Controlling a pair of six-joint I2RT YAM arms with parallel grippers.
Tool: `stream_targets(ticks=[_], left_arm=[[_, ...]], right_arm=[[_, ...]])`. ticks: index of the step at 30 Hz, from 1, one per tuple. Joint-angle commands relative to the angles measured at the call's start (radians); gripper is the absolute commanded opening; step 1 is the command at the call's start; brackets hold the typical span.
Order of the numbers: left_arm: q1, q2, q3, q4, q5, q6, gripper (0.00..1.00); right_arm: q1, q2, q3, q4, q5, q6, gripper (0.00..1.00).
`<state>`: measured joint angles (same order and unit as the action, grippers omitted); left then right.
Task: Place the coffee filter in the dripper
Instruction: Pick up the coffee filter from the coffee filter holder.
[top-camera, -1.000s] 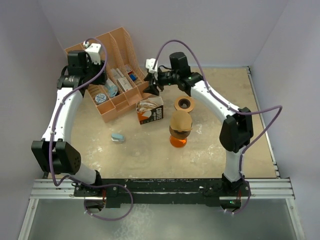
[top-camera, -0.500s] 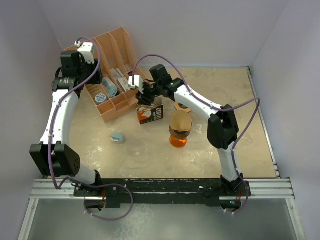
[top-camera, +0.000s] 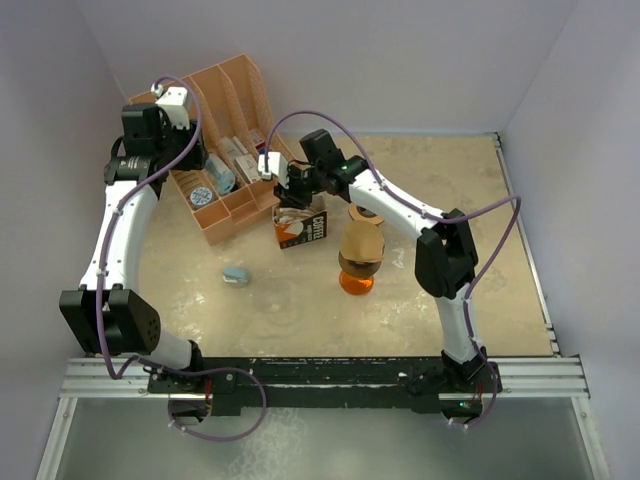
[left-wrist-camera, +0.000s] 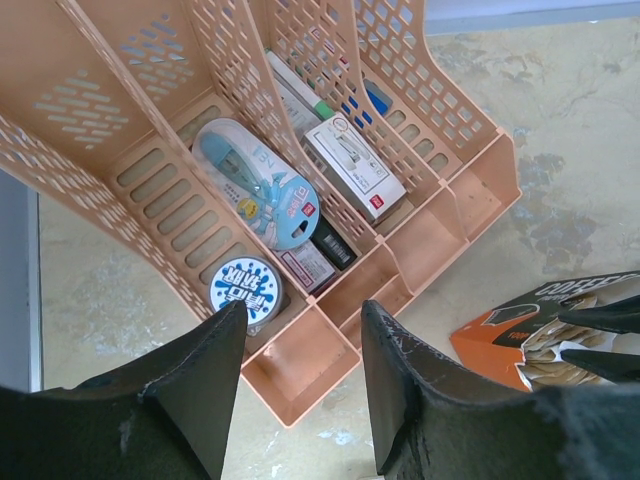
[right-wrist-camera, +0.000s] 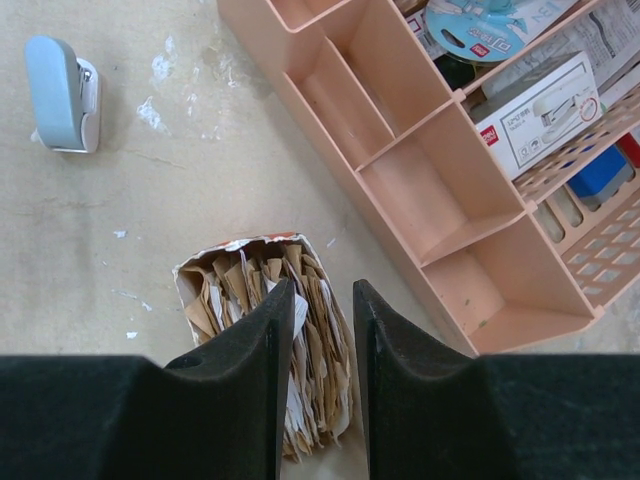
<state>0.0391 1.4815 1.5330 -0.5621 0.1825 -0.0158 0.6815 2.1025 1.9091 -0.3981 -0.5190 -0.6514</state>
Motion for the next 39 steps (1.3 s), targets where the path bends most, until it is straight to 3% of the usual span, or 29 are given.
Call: stream_targets(ticks=[1, 7, 12, 21, 39], left_arm=[[0.005, -0.031, -0.005, 0.048, 0.023, -0.015, 0.47], [0.006, -0.031, -0.009, 0.051, 0.029, -0.015, 0.47], [0.005, -0.028, -0.011, 0.05, 0.034, -0.015, 0.47], [0.005, -0.026, -0.013, 0.05, 0.043, -0.016, 0.47], [0.005, -0.029, -0.015, 0.051, 0.051, -0.018, 0.47]], right_arm=[[0.002, -0.052, 0.006, -0.028, -0.029, -0.028, 0.33], [0.002, -0.058, 0.009, -0.04, -0.049, -0.034, 0.3], [0.003, -0.06, 0.017, -0.057, -0.078, -0.034, 0.38], [0.003, -0.075, 0.019, -0.069, -0.101, -0.023, 0.39], [0.002, -0.068, 0.004, -0.063, -0.09, -0.015, 0.22]])
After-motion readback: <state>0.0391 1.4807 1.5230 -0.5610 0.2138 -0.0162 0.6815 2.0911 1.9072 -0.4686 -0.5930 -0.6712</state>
